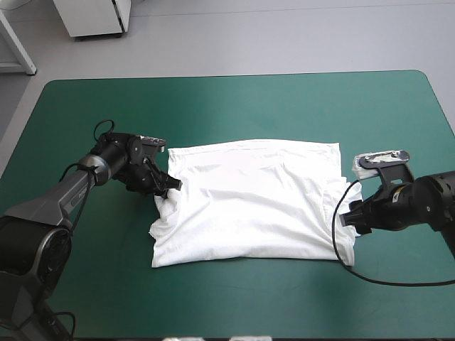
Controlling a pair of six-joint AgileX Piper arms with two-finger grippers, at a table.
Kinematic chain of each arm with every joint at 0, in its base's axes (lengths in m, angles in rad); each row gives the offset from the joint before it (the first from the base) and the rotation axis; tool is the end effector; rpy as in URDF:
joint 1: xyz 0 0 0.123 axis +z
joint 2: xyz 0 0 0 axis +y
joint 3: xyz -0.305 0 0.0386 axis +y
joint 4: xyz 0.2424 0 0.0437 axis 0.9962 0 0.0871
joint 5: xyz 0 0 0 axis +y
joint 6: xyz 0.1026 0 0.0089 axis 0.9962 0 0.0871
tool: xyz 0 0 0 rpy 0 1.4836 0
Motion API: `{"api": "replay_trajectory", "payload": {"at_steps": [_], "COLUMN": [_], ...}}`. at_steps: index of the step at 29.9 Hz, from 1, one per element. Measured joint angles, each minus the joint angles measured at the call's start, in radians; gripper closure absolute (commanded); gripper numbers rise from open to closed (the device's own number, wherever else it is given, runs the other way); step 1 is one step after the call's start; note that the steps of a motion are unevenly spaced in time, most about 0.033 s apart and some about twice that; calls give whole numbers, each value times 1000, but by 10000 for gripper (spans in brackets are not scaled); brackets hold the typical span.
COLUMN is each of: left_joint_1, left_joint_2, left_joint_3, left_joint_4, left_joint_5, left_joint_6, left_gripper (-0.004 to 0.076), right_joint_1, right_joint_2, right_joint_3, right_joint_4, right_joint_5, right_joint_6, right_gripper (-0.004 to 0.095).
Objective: Fold the cloth
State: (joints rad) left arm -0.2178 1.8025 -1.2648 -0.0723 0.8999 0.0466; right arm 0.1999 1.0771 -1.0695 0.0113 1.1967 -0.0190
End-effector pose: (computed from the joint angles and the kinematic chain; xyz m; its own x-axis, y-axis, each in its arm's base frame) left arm 0.3509 -0.0836 0.2241 -0.9521 0.2124 -0.2199 0.2294 0.9718 -0.0548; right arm 0.1735 0.0363 0.3591 -0.8778 -0.1930 -0.4384 -0.2162 0.9764 0.0029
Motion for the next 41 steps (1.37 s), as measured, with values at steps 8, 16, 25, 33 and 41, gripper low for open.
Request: {"api": "replay_trajectory", "payload": {"at_steps": [8, 16, 25, 33, 41], "left_joint_1": [8, 11, -70, -183, -187], "left_joint_2": [31, 48, -31, -24, 119], "left_joint_3": [-21, -38, -154, -209, -211], "left_joint_4": [-20, -91, -144, -156, -163], "left_joint_5": [18, 9, 134, 158, 148], "left_joint_6": [32, 68, 78, 74, 71], "left_gripper": [626, 733, 733, 733, 697], "right_joint_1": [0, 0, 0, 0, 0], "right_joint_2": [0, 0, -1, -1, -1], "right_joint_3": [0, 0, 0, 0, 0], "right_joint_4": [-3, -3, -3, -3, -11], "right_joint_5": [5, 15, 9, 6, -12], "right_joint_6": [19, 19, 19, 19, 19], "right_gripper": [245, 283, 283, 283, 281]}}
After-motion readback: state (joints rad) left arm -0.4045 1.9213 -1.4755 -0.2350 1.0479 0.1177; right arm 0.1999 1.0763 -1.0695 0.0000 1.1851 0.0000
